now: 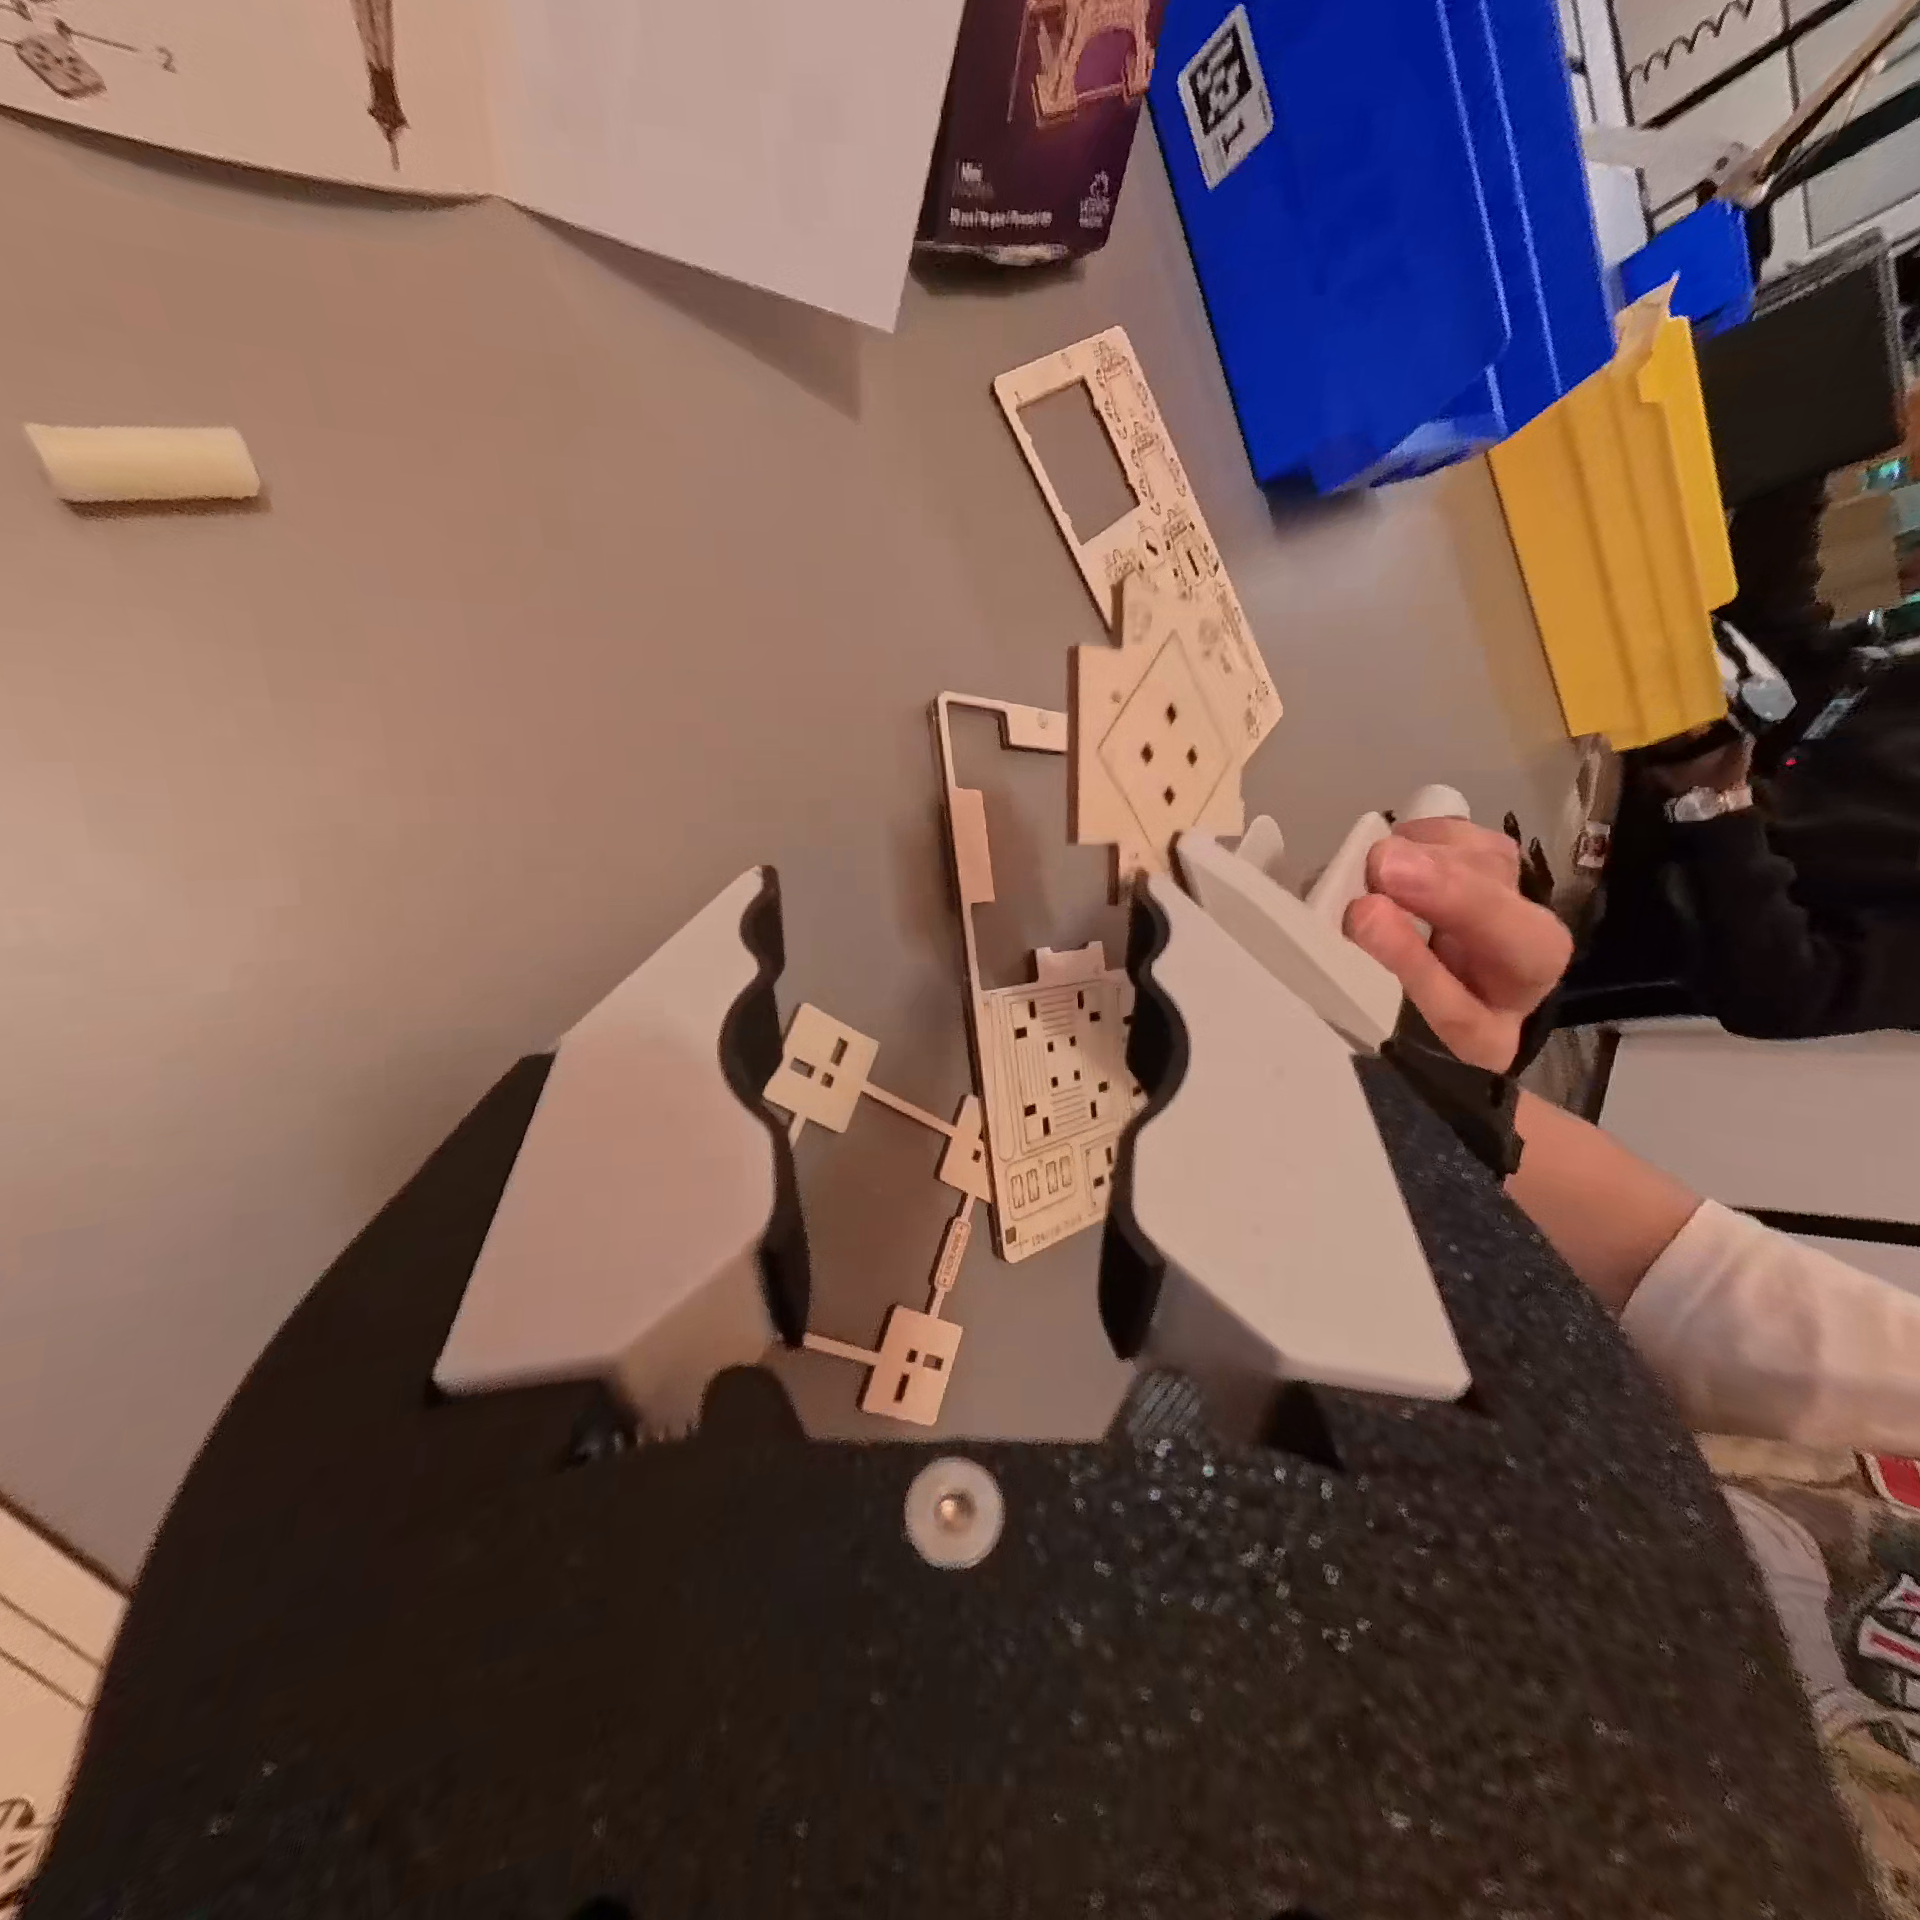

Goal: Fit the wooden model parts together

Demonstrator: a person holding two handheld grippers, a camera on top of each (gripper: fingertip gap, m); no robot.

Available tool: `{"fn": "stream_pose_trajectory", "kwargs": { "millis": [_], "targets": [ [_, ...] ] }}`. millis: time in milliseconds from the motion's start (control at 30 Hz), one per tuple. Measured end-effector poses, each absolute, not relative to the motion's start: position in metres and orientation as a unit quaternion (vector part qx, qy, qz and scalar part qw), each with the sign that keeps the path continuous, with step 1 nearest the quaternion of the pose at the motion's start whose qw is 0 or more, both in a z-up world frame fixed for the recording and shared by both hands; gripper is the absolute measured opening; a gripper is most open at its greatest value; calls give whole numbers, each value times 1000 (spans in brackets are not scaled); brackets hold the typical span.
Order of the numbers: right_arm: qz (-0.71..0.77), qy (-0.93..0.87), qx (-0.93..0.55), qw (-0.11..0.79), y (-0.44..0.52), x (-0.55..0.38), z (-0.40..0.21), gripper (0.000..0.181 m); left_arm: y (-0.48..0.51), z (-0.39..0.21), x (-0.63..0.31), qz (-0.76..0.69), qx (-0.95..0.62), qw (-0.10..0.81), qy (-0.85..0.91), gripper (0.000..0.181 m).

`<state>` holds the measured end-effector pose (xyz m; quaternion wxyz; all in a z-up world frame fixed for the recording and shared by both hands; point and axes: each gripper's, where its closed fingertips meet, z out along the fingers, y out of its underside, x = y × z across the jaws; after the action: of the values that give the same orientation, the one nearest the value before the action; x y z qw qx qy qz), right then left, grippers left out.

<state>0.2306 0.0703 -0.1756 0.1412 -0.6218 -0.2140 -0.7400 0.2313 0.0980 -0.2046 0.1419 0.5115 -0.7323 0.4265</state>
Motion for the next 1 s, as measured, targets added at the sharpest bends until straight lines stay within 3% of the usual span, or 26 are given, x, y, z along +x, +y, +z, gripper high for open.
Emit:
{"fn": "stream_pose_trajectory", "kwargs": {
  "millis": [133, 233, 300, 367, 433, 1000],
  "targets": [
    [-720, -233, -634, 160, 77, 225, -184, 1, 99, -199, 231, 431, 479, 119, -756, 61],
    [-689, -251, -656, 180, 83, 222, -195, 1, 110, -204, 236, 387, 402, 19, -830, 62],
    [-661, -272, -669, 202, 88, 216, -205, 1, 109, -197, 235, 379, 272, -66, -882, 65],
    [-639, -277, -687, 208, 89, 216, -214, 1, 100, -191, 208, 375, 92, -104, -917, 54],
    [-627, -280, -697, 208, 88, 217, -220, 1, 99, -199, 190, 337, -19, -136, -931, 55],
    [-614, -290, -706, 201, 91, 211, -230, 1, 104, -239, 186, 207, -96, -104, -968, 36]
  ]
}}
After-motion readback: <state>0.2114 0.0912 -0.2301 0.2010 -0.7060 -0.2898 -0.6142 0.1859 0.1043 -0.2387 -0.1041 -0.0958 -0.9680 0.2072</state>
